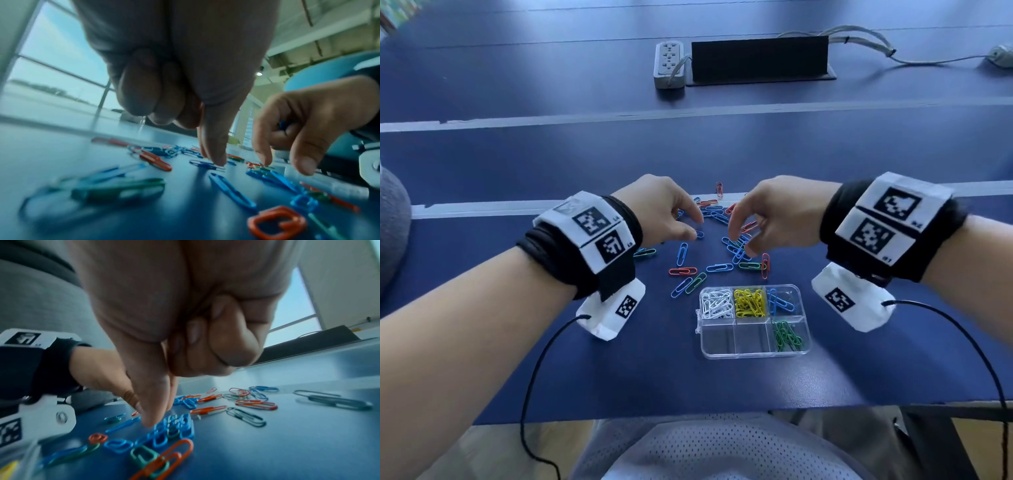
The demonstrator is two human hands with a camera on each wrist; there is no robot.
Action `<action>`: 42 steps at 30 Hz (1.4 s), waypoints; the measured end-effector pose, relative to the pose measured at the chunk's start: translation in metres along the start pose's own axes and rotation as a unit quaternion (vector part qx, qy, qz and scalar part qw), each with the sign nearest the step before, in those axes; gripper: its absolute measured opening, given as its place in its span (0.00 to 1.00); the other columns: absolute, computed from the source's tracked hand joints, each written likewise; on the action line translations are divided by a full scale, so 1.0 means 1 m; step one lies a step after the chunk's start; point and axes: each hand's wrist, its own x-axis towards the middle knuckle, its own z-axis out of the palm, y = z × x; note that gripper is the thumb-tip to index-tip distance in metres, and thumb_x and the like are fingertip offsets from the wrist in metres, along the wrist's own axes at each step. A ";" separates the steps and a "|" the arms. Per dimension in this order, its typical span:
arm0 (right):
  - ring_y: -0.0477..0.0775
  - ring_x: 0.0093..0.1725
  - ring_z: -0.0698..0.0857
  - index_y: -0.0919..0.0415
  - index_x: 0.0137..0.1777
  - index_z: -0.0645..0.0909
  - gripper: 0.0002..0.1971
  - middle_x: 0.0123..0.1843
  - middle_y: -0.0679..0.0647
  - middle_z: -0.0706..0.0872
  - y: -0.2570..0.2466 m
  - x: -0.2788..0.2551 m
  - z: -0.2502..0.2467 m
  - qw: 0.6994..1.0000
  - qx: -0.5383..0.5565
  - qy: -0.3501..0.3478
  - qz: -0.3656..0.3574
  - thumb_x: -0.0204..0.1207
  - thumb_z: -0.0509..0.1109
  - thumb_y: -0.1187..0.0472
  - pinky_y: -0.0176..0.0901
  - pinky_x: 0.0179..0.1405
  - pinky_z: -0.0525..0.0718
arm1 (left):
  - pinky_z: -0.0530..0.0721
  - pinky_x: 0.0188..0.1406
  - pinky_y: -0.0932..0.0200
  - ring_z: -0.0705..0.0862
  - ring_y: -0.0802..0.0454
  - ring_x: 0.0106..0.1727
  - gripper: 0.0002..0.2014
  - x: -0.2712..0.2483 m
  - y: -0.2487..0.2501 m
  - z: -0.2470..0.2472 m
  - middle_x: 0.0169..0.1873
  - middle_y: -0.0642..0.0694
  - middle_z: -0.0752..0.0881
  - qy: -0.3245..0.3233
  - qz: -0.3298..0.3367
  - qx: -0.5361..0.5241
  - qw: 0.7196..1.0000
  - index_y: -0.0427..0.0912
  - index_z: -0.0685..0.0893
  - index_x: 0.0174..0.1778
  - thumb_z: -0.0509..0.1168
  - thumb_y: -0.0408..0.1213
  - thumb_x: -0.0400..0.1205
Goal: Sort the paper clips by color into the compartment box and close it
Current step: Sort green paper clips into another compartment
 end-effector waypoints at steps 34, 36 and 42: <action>0.47 0.28 0.73 0.55 0.31 0.69 0.15 0.27 0.47 0.76 0.003 -0.001 0.007 0.996 0.027 -0.029 0.079 0.75 0.69 0.54 0.40 0.29 0.69 | 0.68 0.31 0.56 0.67 0.47 0.31 0.05 -0.011 0.015 0.006 0.28 0.39 0.73 -0.008 -0.090 -0.251 0.964 0.46 0.64 0.24 0.52 0.31 0.61; 0.48 0.27 0.73 0.54 0.35 0.66 0.12 0.27 0.48 0.77 0.002 -0.002 0.010 0.994 0.050 -0.016 0.091 0.79 0.63 0.59 0.39 0.28 0.69 | 0.72 0.35 0.51 0.67 0.46 0.33 0.07 -0.013 0.014 0.005 0.29 0.41 0.72 -0.014 -0.087 -0.214 0.973 0.49 0.70 0.26 0.52 0.31 0.63; 0.60 0.51 0.78 0.64 0.62 0.78 0.15 0.52 0.57 0.83 0.000 -0.008 0.006 0.994 0.009 -0.023 0.107 0.80 0.55 0.69 0.41 0.39 0.75 | 0.73 0.31 0.62 0.73 0.52 0.26 0.07 -0.019 0.011 0.005 0.23 0.52 0.75 0.004 -0.089 -0.057 0.994 0.47 0.75 0.28 0.60 0.36 0.73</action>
